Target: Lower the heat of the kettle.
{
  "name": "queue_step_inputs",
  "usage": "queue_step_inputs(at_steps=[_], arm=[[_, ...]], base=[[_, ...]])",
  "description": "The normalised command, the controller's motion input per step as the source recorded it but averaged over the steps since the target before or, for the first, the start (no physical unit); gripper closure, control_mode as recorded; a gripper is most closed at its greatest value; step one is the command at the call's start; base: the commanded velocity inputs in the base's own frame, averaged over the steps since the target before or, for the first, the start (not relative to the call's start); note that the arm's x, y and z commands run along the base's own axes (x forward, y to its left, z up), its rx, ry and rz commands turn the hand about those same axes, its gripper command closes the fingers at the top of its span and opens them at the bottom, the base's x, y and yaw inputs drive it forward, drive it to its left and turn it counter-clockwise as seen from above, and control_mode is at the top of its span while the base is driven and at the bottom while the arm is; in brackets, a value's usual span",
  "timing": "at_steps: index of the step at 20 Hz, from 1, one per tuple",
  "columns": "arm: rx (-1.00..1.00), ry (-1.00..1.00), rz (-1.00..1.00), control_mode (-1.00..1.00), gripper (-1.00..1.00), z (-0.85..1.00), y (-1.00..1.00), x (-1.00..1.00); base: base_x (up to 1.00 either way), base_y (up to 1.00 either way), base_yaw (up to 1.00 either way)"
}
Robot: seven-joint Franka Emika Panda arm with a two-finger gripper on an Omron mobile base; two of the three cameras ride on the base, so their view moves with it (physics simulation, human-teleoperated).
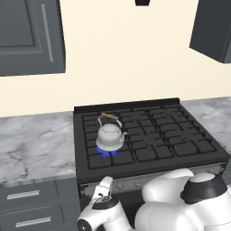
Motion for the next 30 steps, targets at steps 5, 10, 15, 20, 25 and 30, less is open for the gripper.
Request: queue_step_inputs(at_steps=[5, 10, 15, 20, 25, 30], arm=[[0.0, 0.0, 0.0, -1.0, -1.0, -0.12, 0.0, 0.13], [0.0, 0.0, 0.0, -1.0, -1.0, -0.14, 0.0, 0.07], [0.0, 0.0, 0.0, -1.0, -1.0, -0.11, 0.0, 0.06], [0.0, -0.02, 0.0, -1.0, -1.0, -0.06, 0.13, 0.05], [0.0, -0.03, 0.0, -1.0, -1.0, -0.06, 0.12, 0.04], [0.0, -0.01, 0.0, -1.0, -1.0, -0.1, 0.05, 0.07]], base=[[0.0, 0.0, 0.0], [0.0, 0.0, 0.0], [0.0, 0.0, 0.0], [0.0, 0.0, 0.0], [0.0, 0.0, 0.0], [0.0, 0.0, 0.0]])
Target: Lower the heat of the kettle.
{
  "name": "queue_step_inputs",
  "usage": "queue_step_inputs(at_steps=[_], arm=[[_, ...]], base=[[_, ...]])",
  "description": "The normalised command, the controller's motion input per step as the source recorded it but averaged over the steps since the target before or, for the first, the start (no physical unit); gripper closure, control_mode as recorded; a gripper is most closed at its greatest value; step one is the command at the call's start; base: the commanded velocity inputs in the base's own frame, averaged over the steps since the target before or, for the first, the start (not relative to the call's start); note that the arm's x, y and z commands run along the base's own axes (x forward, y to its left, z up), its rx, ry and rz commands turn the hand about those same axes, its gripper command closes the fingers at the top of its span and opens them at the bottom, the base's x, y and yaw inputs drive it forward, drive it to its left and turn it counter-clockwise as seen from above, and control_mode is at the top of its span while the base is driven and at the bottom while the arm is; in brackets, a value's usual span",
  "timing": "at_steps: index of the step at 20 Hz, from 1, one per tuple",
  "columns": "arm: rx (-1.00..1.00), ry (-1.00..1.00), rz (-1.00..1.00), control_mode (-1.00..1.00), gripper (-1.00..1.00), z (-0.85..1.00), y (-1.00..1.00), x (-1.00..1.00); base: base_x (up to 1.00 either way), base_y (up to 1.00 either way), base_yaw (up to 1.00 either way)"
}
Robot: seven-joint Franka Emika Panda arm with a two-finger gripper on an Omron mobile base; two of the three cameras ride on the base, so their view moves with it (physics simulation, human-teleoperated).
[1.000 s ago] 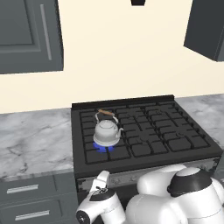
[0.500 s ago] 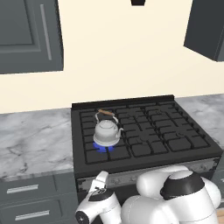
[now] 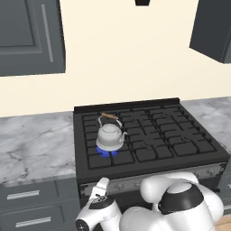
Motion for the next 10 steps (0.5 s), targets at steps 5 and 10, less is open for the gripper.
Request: queue_step_inputs(at_steps=[5, 10], arm=[[0.0, -0.02, 0.0, -1.0, -1.0, -0.11, 0.01, 0.12], [0.0, -0.02, 0.0, -1.0, -1.0, -0.1, 0.01, 0.13]], base=[[0.0, 0.0, 0.0], [0.0, 0.0, 0.0]])
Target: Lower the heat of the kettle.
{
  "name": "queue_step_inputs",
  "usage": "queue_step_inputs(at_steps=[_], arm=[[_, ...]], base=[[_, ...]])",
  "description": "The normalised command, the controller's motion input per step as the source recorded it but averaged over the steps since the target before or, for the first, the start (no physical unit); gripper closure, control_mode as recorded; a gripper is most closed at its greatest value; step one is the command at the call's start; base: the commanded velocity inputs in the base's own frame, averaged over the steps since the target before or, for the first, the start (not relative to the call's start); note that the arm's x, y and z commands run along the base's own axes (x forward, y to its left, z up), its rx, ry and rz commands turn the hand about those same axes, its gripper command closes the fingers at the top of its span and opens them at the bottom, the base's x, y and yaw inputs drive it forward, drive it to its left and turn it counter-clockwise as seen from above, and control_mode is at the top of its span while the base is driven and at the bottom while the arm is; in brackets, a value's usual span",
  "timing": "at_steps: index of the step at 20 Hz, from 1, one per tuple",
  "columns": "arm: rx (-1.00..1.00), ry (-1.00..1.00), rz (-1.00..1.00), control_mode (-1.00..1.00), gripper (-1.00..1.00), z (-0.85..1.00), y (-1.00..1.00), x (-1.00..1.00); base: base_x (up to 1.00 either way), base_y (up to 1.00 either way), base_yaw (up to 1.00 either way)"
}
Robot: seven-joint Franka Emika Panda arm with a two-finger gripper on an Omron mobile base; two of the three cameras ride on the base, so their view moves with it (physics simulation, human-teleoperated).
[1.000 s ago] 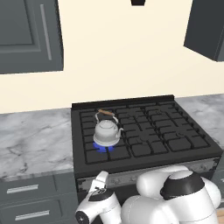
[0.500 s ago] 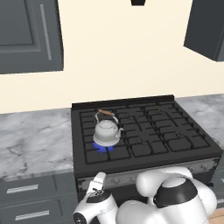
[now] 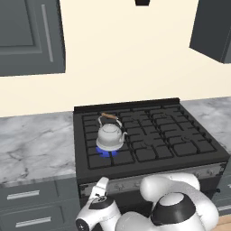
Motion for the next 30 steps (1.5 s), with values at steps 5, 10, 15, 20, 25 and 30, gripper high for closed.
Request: queue_step_inputs(at_steps=[5, 10, 15, 20, 25, 30], arm=[[0.0, -0.02, 0.0, -1.0, -1.0, -0.15, 0.0, 0.1], [0.0, -0.01, 0.0, -1.0, -1.0, -0.15, 0.05, 0.1], [0.0, -0.02, 0.0, -1.0, -1.0, -0.06, 0.09, 0.05], [0.0, -0.02, 0.0, -1.0, -1.0, 0.0, 0.06, 0.03], [0.0, -0.04, 0.0, -1.0, -1.0, 0.0, 0.0, 0.16], [0.0, -0.05, 0.0, -1.0, -1.0, 0.0, 0.0, 0.21]], base=[[0.0, 0.0, 0.0], [0.0, 0.0, 0.0], [0.0, 0.0, 0.0], [0.0, 0.0, 0.0], [0.0, 0.0, 0.0], [0.0, 0.0, 0.0]])
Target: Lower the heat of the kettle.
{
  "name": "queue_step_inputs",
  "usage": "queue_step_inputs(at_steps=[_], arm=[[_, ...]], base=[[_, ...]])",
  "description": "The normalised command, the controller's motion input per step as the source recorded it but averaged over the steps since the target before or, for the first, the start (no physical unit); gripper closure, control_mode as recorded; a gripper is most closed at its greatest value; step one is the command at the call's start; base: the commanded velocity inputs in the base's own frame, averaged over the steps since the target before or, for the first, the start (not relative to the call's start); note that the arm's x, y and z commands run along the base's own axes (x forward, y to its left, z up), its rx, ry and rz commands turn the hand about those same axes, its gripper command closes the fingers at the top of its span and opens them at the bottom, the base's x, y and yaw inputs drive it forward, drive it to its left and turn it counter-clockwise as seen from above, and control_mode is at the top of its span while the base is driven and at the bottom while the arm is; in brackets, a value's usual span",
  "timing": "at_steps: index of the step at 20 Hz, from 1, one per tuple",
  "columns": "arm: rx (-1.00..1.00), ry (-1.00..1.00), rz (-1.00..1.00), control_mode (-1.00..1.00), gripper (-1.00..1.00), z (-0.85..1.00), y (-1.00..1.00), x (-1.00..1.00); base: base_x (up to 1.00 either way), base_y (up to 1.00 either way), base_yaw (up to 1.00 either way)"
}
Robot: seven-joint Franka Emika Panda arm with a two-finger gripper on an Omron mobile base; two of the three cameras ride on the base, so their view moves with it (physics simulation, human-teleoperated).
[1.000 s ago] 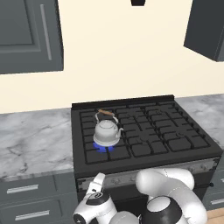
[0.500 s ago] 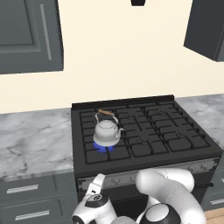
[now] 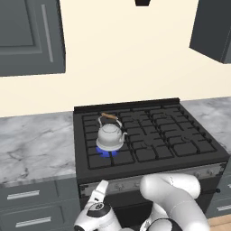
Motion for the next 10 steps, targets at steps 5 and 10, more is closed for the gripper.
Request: queue_step_inputs(at_steps=[5, 10], arm=[[0.0, -0.04, 0.0, -1.0, -1.0, 0.0, 0.0, 0.23], [0.0, 0.0, 0.0, -1.0, 1.0, 0.0, 0.0, 0.25]], base=[[0.0, 0.0, 0.0], [0.0, 0.0, 0.0]])
